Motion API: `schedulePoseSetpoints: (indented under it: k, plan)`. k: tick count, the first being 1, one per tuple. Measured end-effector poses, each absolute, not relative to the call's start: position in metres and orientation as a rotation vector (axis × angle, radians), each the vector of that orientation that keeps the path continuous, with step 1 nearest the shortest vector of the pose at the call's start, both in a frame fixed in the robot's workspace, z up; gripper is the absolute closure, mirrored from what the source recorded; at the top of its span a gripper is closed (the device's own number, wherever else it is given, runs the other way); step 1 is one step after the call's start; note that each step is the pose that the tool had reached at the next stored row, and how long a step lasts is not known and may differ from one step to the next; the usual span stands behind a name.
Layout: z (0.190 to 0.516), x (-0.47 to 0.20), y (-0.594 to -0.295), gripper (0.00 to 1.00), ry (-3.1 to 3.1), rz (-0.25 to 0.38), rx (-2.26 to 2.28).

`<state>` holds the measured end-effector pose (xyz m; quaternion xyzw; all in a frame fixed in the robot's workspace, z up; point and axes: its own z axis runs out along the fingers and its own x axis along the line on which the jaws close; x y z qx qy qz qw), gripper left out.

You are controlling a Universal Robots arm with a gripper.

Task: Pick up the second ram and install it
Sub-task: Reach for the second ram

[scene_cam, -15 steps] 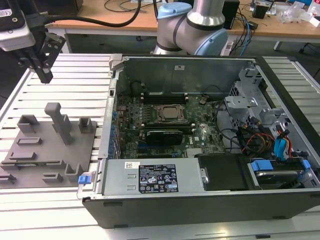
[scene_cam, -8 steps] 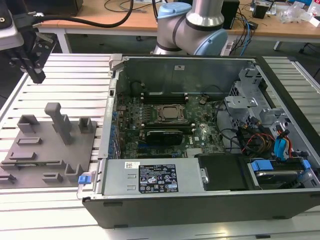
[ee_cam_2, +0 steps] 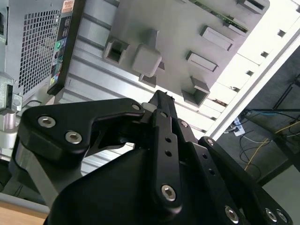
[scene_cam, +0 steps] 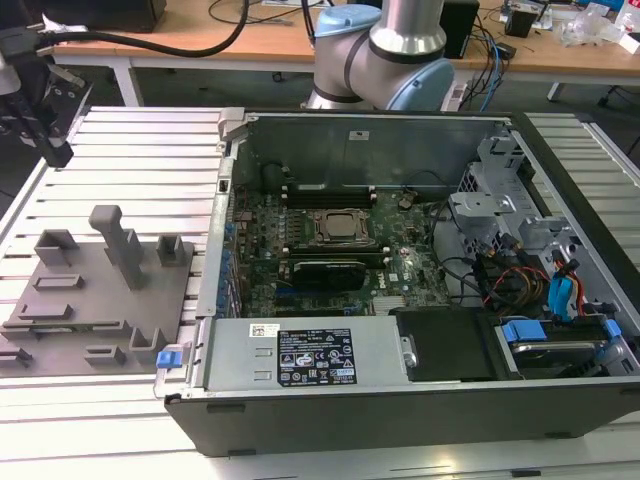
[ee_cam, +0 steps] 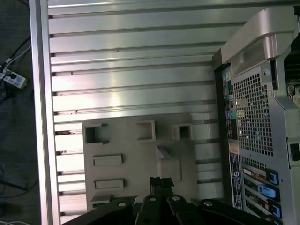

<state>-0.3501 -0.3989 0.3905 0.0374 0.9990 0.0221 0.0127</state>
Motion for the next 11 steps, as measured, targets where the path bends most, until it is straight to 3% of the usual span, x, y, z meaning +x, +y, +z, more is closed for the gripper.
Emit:
schedulePoseSetpoints:
  k: [11]
  plan:
    - [0.39,-0.366,-0.399,0.89,3.113,0.069,0.117]
